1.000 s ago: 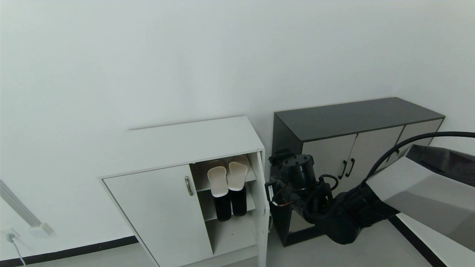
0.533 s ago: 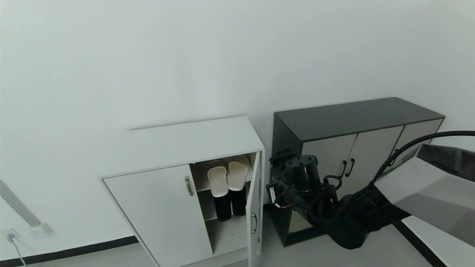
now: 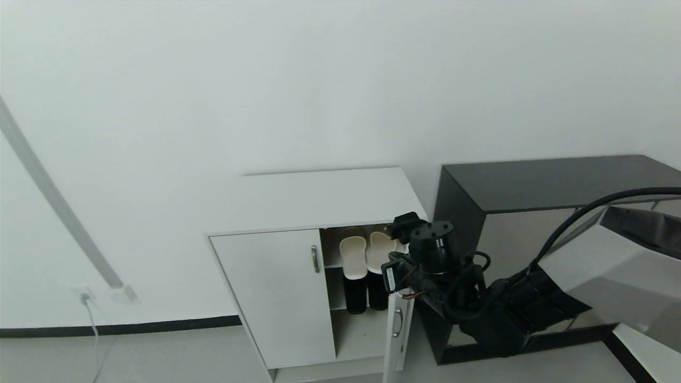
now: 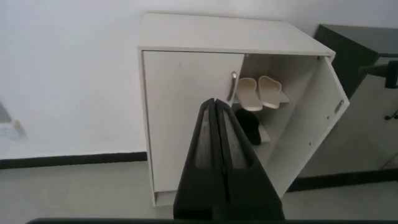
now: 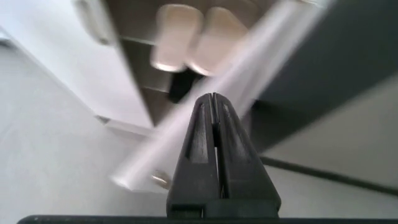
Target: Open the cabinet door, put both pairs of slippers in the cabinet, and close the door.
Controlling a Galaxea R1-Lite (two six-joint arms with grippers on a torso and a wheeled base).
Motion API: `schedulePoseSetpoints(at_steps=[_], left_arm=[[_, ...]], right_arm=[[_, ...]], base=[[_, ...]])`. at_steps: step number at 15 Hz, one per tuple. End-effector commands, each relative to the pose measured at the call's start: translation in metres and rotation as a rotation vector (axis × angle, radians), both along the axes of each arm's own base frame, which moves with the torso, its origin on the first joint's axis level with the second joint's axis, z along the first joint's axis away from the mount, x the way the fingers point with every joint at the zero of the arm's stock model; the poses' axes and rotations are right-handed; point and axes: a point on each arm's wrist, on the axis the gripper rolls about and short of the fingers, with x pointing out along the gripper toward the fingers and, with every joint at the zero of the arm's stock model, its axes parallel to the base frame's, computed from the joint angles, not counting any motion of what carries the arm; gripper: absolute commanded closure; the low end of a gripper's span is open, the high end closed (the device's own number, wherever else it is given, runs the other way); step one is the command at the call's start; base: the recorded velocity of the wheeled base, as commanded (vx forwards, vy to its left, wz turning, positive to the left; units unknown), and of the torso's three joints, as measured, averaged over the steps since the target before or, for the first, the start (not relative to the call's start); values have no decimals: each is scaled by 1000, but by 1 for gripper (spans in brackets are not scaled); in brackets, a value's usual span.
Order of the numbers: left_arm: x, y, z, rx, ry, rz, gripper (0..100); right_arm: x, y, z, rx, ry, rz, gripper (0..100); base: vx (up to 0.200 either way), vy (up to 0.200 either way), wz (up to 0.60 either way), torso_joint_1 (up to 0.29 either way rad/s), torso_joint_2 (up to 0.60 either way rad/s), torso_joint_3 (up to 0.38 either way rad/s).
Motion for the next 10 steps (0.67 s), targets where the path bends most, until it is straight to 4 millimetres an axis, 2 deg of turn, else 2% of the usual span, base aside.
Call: schedulePoseSetpoints(at_steps=[1, 4, 6, 9, 10], left_arm=[[0, 0, 0, 0, 1, 0, 100], [0, 0, 0, 0, 1, 0, 100], [0, 0, 0, 0, 1, 0, 100], [0, 0, 0, 0, 1, 0, 100], [0, 0, 0, 0, 1, 0, 100]], right_arm=[[1, -2, -1, -2, 4, 0, 100], [2, -9, -3, 0, 23, 24, 100], [6, -28, 1, -34, -3, 0, 100], [-6, -49, 6, -49, 23, 32, 100], [-9, -54, -1, -76, 44, 30, 100]], base=[[0, 0, 0, 0, 0, 0], [0, 0, 0, 0, 0, 0], [0, 0, 0, 0, 0, 0], [0, 0, 0, 0, 0, 0], [0, 0, 0, 0, 0, 0]])
